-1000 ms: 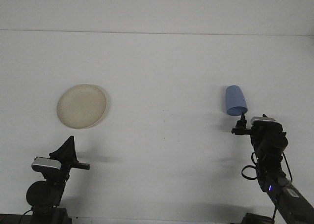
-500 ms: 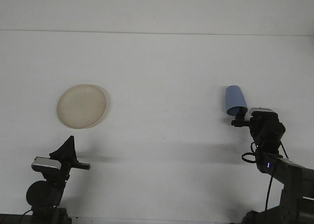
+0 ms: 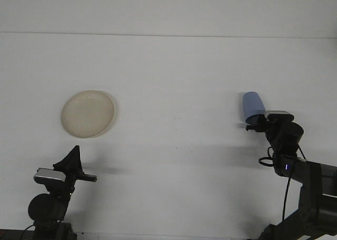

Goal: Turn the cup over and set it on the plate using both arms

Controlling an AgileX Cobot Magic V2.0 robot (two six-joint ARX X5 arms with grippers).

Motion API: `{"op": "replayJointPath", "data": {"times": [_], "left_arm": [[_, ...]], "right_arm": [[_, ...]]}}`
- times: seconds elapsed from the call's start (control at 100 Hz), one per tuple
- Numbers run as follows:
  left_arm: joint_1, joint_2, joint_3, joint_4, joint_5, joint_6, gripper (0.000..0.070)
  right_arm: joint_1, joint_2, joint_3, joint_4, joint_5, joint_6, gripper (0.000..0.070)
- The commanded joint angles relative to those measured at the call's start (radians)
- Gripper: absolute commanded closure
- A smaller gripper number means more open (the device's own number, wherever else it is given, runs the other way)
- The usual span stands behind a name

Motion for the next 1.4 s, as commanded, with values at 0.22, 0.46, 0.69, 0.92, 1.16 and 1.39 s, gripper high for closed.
{"op": "replayJointPath", "data": {"times": [0.22, 0.46, 0.69, 0.92, 1.16, 1.39], "left_arm": [[0.0, -0.002, -0.02, 0.01, 0.001, -0.001, 0.0689], [0.0, -0.002, -0.02, 0.01, 0.001, -0.001, 0.0688], [0.0, -0.002, -0.02, 0.01, 0.001, -0.001, 0.0688], [0.0, -0.002, -0.02, 0.01, 0.001, -0.001, 0.0688], [0.0, -0.002, -0.02, 0.01, 0.001, -0.001, 0.0689], [0.0, -0.002, -0.02, 0.01, 0.001, -0.001, 0.0689]], "right_arm": [[-0.003, -0.006, 0.013, -0.015, -0.005, 0.0, 0.0693], [0.007, -0.183, 0.013, -0.159, -0.003, -0.003, 0.0693], [0.055, -0.465, 0.013, -0.379, 0.009, 0.047, 0.0693], [0.153, -0.741, 0.038, -0.7, 0.036, 0.083, 0.0694], [0.292, -0.816, 0.227, -1.168, 0.104, 0.088, 0.0695], [0.415, -0.735, 0.468, -1.504, 0.116, 0.157, 0.0694]]}}
